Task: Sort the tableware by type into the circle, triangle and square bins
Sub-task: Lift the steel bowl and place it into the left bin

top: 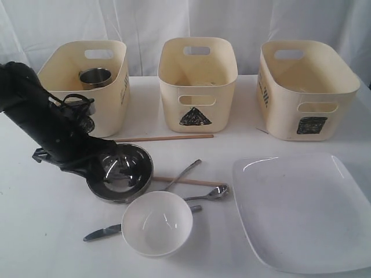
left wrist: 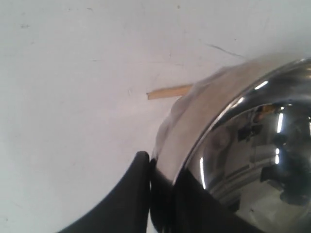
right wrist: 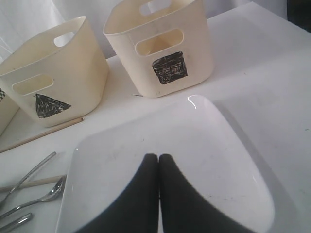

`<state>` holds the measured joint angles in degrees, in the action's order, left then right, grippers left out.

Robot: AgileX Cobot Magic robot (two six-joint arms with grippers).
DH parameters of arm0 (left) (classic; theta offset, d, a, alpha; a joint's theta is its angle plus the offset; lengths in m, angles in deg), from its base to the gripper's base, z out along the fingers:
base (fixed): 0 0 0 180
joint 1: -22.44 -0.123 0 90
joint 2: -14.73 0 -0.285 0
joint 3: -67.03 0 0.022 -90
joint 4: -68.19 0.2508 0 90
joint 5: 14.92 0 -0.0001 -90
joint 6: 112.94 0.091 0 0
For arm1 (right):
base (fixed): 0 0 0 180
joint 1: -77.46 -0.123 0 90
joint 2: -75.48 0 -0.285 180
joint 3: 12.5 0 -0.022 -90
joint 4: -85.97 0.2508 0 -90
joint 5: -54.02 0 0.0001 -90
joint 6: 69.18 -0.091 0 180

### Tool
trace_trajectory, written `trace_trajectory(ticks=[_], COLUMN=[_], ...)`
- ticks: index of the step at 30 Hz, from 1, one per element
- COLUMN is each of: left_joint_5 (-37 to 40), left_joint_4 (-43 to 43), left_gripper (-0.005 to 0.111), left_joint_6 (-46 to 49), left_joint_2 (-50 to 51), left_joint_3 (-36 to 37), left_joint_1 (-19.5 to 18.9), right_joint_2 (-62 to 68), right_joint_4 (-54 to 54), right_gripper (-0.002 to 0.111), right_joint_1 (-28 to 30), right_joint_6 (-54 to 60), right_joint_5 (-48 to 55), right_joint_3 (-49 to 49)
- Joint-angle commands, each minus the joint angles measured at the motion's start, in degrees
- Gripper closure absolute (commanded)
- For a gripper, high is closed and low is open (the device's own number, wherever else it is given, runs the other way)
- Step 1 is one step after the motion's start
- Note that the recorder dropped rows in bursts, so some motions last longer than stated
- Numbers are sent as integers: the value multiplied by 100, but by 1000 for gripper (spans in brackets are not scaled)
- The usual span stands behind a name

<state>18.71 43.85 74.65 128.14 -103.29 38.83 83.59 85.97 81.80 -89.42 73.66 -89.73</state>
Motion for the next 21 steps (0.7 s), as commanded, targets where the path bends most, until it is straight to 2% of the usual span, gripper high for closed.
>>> trace_trajectory(ticks=[1,7,11,13,16,17,21], left_joint_5=[-177,-750,-2040,-2910,-4379,-4647,-4696], left_joint_4=[191,781,1690,2090,2090,2090,2099], left_gripper=[107,107,107,107,107,107,107], left_joint_6=[-99,-419,-419,-446,-445,-445,-116], left_joint_2=[-578,-1781,-2321,-2334,-2124,-2014,-1304], left_joint_3=[15,15,15,15,-9,-68,-579], left_joint_1=[27,27,-2,-140,-421,-517,-797], right_joint_2=[-32,-32,-32,-32,-32,-32,-32], right_joint_4=[0,0,0,0,0,0,0], right_gripper=[108,108,108,108,108,108,108], right_joint_1=[22,22,22,22,22,22,22], right_joint_6=[-6,-6,-6,-6,-6,-6,-6], right_joint_5=[-34,-34,-44,-44,-44,-44,-44], right_joint_3=[2,2,2,2,2,2,2])
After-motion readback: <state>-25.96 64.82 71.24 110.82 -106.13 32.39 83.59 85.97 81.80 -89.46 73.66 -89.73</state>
